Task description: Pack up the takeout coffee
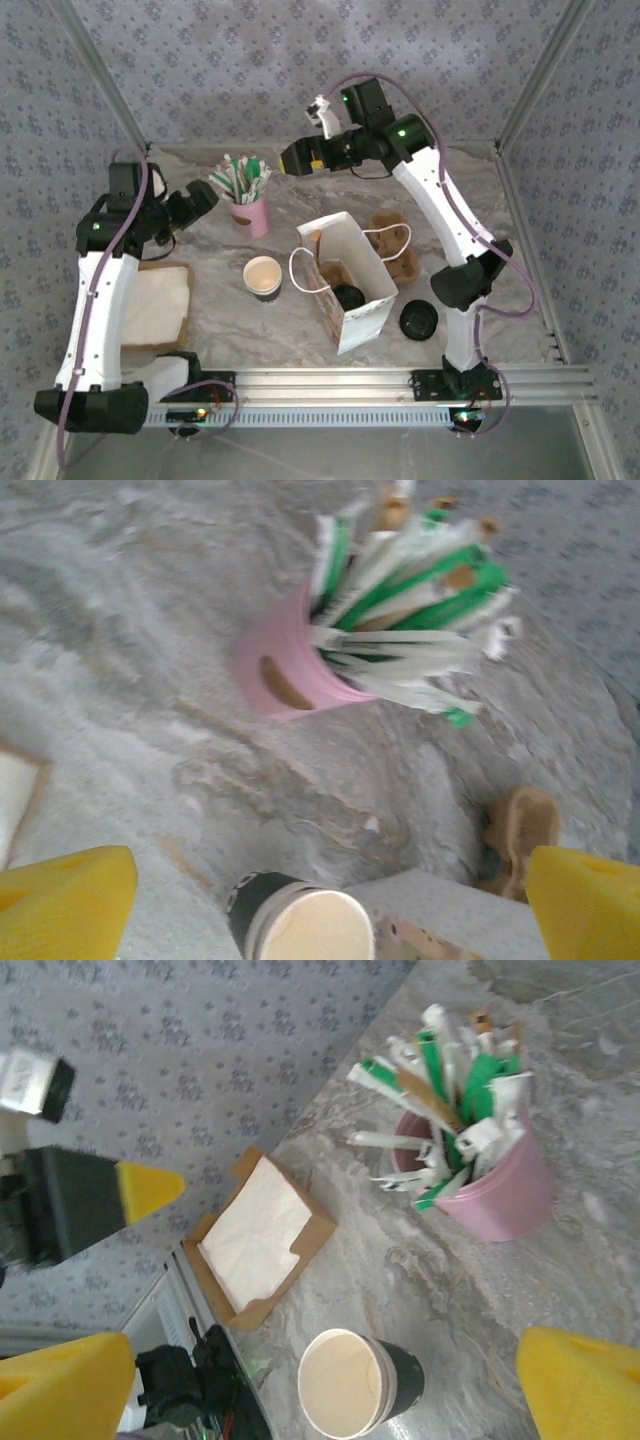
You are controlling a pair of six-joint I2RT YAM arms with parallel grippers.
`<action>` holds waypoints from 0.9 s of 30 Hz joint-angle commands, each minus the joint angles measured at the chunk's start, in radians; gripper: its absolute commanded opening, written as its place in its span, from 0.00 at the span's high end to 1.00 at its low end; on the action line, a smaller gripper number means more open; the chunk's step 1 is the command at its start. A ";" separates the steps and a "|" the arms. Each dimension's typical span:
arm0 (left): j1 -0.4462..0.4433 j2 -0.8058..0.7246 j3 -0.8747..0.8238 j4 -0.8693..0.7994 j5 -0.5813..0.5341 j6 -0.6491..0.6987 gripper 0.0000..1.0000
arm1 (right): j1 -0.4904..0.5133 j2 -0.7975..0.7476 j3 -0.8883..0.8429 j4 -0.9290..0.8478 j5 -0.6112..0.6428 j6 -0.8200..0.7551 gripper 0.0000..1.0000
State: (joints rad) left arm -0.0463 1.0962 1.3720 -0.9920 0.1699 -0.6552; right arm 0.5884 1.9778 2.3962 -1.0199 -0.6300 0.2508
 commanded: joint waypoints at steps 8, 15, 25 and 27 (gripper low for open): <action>0.122 -0.103 -0.155 -0.017 -0.177 -0.156 0.00 | 0.128 0.042 0.064 -0.077 0.089 -0.148 0.00; 0.253 -0.096 -0.243 -0.064 -0.264 -0.245 0.10 | 0.174 0.074 0.070 -0.082 0.124 -0.158 0.01; 0.420 0.030 -0.395 -0.026 -0.289 -0.340 0.24 | 0.217 0.181 0.216 -0.134 0.106 -0.155 0.02; 0.451 0.046 -0.438 0.009 -0.282 -0.351 0.24 | 0.228 0.189 0.219 -0.135 0.111 -0.154 0.02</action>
State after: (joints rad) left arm 0.3717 1.1328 0.9668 -1.0054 -0.0952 -0.9680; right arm 0.7967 2.1445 2.5771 -1.1141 -0.5266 0.1146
